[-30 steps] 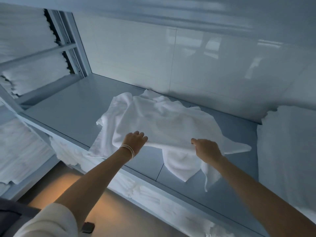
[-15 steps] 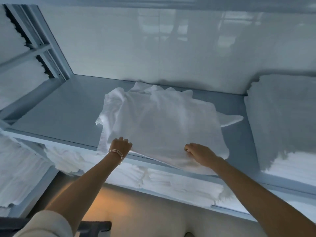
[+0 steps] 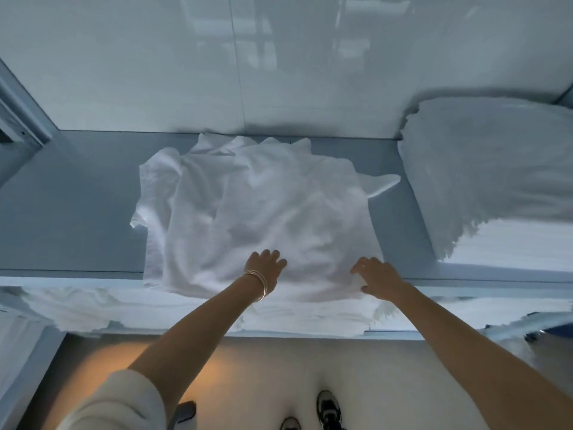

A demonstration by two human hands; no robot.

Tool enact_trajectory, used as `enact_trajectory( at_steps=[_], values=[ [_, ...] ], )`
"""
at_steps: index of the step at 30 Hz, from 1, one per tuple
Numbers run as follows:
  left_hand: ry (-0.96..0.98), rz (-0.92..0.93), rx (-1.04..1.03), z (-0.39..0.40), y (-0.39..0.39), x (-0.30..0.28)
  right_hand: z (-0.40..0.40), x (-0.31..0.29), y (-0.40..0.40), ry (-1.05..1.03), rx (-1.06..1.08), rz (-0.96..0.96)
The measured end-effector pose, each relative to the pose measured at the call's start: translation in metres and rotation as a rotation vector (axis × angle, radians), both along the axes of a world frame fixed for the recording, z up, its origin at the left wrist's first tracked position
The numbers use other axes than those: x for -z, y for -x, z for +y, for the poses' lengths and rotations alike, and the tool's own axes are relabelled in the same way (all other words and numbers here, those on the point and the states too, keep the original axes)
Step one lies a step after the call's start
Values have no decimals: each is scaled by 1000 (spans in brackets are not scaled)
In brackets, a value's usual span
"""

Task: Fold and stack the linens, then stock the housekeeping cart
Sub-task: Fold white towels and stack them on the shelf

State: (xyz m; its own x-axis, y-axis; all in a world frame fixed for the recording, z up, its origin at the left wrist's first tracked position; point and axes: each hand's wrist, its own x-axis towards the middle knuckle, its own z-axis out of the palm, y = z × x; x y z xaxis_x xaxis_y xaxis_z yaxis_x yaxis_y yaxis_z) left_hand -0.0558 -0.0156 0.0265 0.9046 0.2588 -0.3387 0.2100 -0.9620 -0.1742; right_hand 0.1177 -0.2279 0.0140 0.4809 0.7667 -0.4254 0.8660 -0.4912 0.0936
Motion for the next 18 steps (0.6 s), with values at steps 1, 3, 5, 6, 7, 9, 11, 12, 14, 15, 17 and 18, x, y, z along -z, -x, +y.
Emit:
enact_trajectory(
  at_steps=[1, 3, 5, 6, 7, 9, 11, 12, 14, 15, 17, 18],
  values=[
    [12, -8, 27, -10, -9, 3, -3, 1, -3, 18, -1, -17],
    [27, -25, 70, -25, -22, 9, -8, 4, -12, 45, -2, -52],
    [42, -29, 104, -37, -35, 15, -13, 7, -24, 50, 3, -76],
    [52, -29, 113, -41, -41, 18, -15, 9, -28, 44, -2, -91],
    [64, -29, 117, -46, -46, 21, -17, 11, -32, 29, -12, -109],
    [88, -29, 115, -53, -53, 25, -19, 17, -37, -23, -24, -128],
    [106, -38, 114, -59, -58, 29, -18, 23, -39, -71, -27, -122],
    [118, -43, 114, -62, -61, 30, -18, 25, -40, -95, -35, -125],
    [153, -66, 109, -69, -68, 30, -16, 26, -43, -163, -43, -104],
    [180, -90, 100, -74, -72, 29, -15, 24, -45, -204, -38, -68],
    [249, -161, 58, -83, -81, 24, -13, 18, -45, -298, 11, 40],
    [281, -206, 30, -87, -85, 20, -11, 14, -45, -359, 50, 103]
  ],
)
